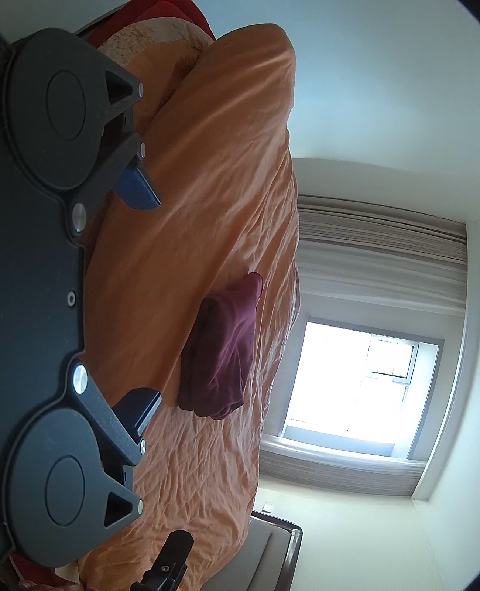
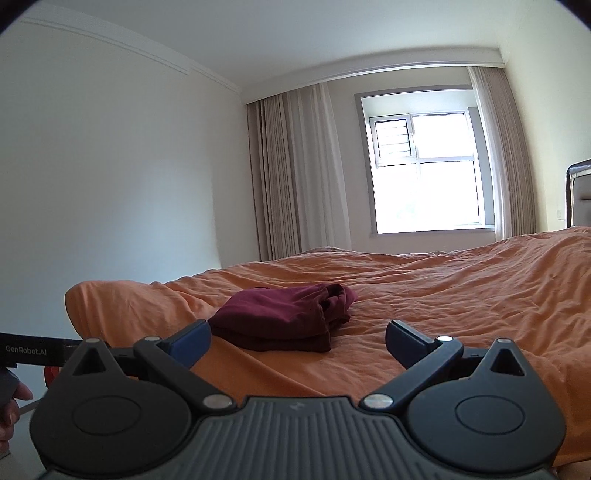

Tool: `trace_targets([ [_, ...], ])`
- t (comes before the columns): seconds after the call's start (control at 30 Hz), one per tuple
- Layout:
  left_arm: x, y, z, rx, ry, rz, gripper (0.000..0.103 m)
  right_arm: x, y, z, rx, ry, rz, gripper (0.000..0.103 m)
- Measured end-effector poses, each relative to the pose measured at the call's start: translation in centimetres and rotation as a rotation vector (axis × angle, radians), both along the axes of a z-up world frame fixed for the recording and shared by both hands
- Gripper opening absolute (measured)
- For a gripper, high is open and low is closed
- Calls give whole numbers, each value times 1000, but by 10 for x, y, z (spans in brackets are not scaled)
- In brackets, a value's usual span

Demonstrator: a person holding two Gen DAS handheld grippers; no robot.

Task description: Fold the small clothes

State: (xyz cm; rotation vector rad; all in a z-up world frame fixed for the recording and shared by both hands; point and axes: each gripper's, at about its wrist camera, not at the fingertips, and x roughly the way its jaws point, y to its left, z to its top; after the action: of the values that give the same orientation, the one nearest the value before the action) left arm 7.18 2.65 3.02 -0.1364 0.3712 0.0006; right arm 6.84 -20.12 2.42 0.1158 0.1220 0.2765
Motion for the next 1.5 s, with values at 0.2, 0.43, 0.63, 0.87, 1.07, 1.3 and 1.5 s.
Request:
trace_targets([
  [0.2,-13,-1,-7,-6,-7,23,102,-20,-3,-5,-17,-22,-31,103],
  [0.43,-23,-9,-12,-6,-17,20,102,-24,-10,-4,-1,-28,-53,103],
  [0.63,-25,-11,-9,21,-33,25,102,-24,-11,-5,0,-27,-53,103],
  [0.87,-24,-9,-10,-1,-25,29,102,-24,-11,-5,-10,-27,-49,103],
  [1.07,-25,-9,-9,1,-26,30,102,-26,-11,-5,-14,-31,-48,103],
  [1.3,-25,-8,-10,-3,-24,25,102,-26,-11,-5,-15,-32,-49,103],
  [1.5,-25,-7,-10,-12,-18,25,102,-26,-13,-5,-17,-32,-50,103],
])
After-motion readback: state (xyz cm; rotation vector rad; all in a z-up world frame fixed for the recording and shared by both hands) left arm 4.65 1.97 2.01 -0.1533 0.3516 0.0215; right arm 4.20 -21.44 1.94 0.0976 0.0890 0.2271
